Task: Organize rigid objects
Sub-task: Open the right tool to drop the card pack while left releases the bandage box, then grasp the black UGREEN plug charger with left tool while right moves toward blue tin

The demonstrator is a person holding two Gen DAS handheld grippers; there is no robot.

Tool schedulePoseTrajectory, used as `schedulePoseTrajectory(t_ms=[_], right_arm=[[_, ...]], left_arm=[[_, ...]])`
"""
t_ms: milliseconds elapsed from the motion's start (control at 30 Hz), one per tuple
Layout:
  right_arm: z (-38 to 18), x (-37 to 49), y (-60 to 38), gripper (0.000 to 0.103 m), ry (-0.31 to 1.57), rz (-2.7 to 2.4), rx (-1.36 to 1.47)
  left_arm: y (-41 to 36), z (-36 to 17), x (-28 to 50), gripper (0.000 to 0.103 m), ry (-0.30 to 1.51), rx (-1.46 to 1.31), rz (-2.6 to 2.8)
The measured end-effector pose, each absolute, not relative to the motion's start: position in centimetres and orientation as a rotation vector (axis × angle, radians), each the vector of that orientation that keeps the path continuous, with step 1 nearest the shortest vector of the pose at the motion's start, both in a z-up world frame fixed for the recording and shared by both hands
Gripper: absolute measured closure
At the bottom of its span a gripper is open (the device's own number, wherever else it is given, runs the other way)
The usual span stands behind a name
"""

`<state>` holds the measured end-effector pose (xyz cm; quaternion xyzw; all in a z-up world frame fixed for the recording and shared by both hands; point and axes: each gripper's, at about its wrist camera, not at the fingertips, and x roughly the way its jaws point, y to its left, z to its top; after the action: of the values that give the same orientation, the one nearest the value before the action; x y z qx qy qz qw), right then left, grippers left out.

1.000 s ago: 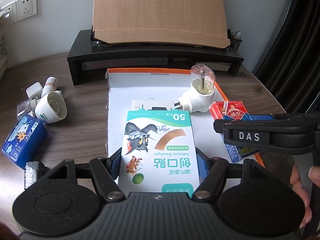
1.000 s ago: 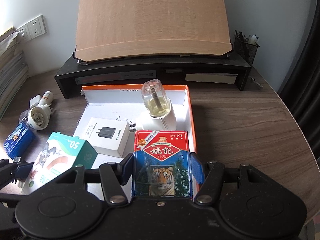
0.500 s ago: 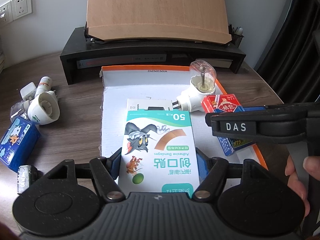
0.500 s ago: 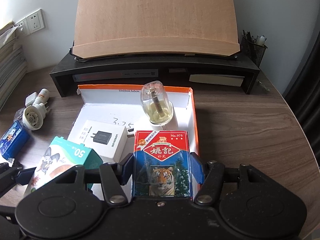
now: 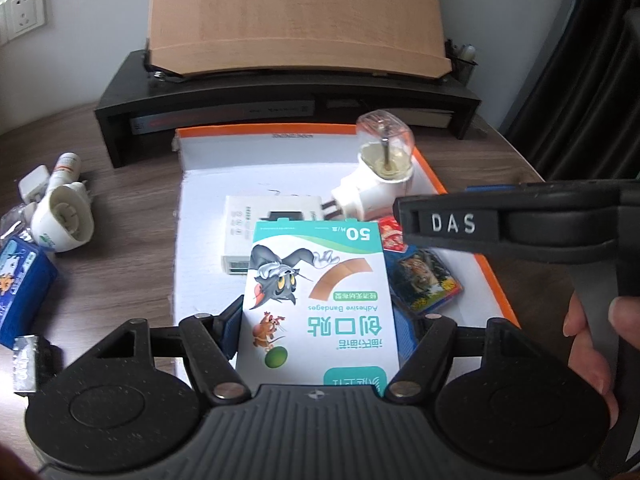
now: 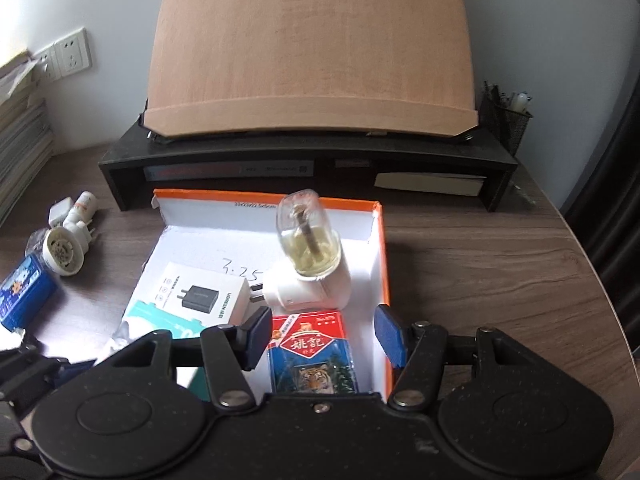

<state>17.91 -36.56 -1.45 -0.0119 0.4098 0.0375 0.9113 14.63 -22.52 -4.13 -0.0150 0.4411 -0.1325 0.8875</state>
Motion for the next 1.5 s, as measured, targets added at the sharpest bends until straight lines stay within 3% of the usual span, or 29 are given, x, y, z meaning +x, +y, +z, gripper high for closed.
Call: schedulePoseTrajectory(t_ms=[67, 133, 267, 967, 1400, 1500], right_arm=[[-1.1, 17.4, -37.0, 0.031, 0.827, 0.063, -0.007], [-0.7, 17.1, -37.3, 0.028, 0.814, 0.052, 0.001], [0.2, 16.3, -37.7, 0.026, 0.777, 0.032, 0.012], [0.5, 14.8, -29.7, 0.023, 0.797, 0.205, -0.013], [0.0, 13.8, -25.5, 0.022, 0.823, 0.263, -0.063], [-0.2, 13.7, -25.5, 0.022, 0.835, 0.252, -0.065]], left_arm=[[-22.8, -4.1, 14.5, 0.029, 0.913, -0.033, -0.293], [-22.9, -3.9, 14.2, 0.02, 0.905, -0.037, -0.312], [-22.9, -3.3, 13.5, 0.017, 0.877, -0.041, -0.326], [-12.2, -1.7, 10.4, 0.015, 0.809, -0.148, -0.053], [-5.8, -5.7, 9.6, 0.015, 0.846, -0.156, 0.106], [-5.8, -6.5, 10.3, 0.021, 0.843, -0.136, 0.106]])
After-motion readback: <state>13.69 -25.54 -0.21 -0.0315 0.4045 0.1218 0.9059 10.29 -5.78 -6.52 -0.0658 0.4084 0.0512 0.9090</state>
